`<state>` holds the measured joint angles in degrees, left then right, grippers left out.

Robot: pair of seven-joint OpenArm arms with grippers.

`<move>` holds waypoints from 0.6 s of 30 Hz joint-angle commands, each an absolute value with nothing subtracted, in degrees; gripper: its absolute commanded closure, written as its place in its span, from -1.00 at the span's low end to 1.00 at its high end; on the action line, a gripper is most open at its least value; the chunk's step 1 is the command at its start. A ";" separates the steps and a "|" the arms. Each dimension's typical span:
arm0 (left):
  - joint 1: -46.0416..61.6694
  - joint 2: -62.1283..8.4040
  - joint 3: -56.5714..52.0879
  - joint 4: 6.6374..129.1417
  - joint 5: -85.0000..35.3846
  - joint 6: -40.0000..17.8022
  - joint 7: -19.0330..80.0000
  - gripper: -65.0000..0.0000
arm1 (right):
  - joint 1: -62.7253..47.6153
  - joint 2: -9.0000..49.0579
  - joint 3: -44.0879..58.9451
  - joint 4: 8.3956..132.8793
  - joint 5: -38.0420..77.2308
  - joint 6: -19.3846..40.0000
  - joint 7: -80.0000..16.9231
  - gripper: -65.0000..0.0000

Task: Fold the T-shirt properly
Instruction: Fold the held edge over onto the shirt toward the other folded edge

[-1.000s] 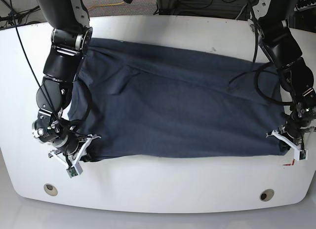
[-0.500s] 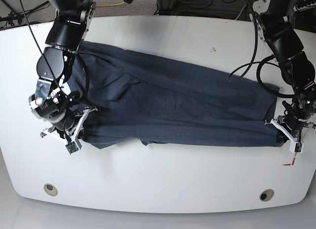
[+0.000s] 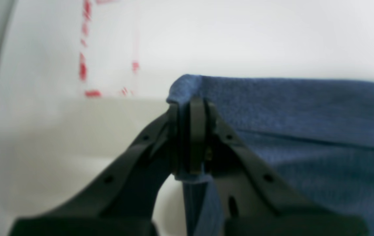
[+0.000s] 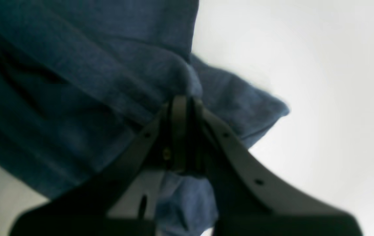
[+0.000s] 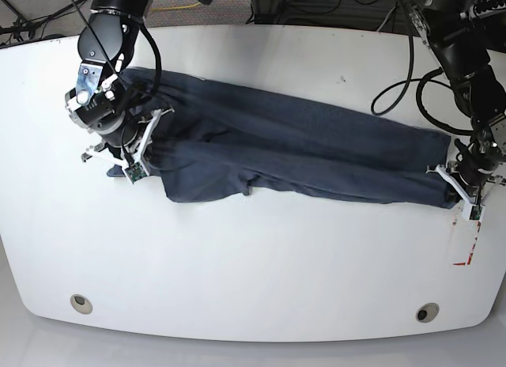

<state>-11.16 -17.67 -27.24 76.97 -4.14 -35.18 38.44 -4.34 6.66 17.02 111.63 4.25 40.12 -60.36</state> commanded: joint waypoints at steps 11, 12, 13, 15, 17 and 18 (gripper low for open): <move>-4.53 -20.62 -27.38 77.93 -4.44 -38.29 37.76 0.68 | -11.47 1.54 23.34 114.15 4.18 40.00 -59.56 0.78; -4.44 -20.62 -27.38 77.93 -4.44 -38.29 37.76 0.48 | -11.56 1.36 23.43 114.15 4.18 40.00 -59.56 0.59; -4.44 -20.62 -27.38 77.93 -4.44 -38.29 37.76 0.36 | -11.65 0.92 23.43 114.15 4.18 40.00 -59.56 0.47; -4.53 -20.53 -27.38 77.93 -4.44 -38.20 37.76 0.07 | -12.35 0.40 24.13 114.33 4.18 40.00 -59.56 0.09; -4.70 -20.53 -27.38 77.93 -4.44 -37.32 37.76 -0.17 | -12.18 -0.04 26.51 115.12 4.18 40.00 -59.56 -0.25; -4.70 -20.53 -27.38 78.02 -4.44 -36.79 37.76 -0.20 | -12.09 -0.04 27.56 115.38 4.18 40.00 -59.56 -0.34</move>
<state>-3.81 -19.42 -27.16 76.97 -3.86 -38.02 39.03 -12.53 -0.43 25.45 113.21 4.05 40.12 -60.47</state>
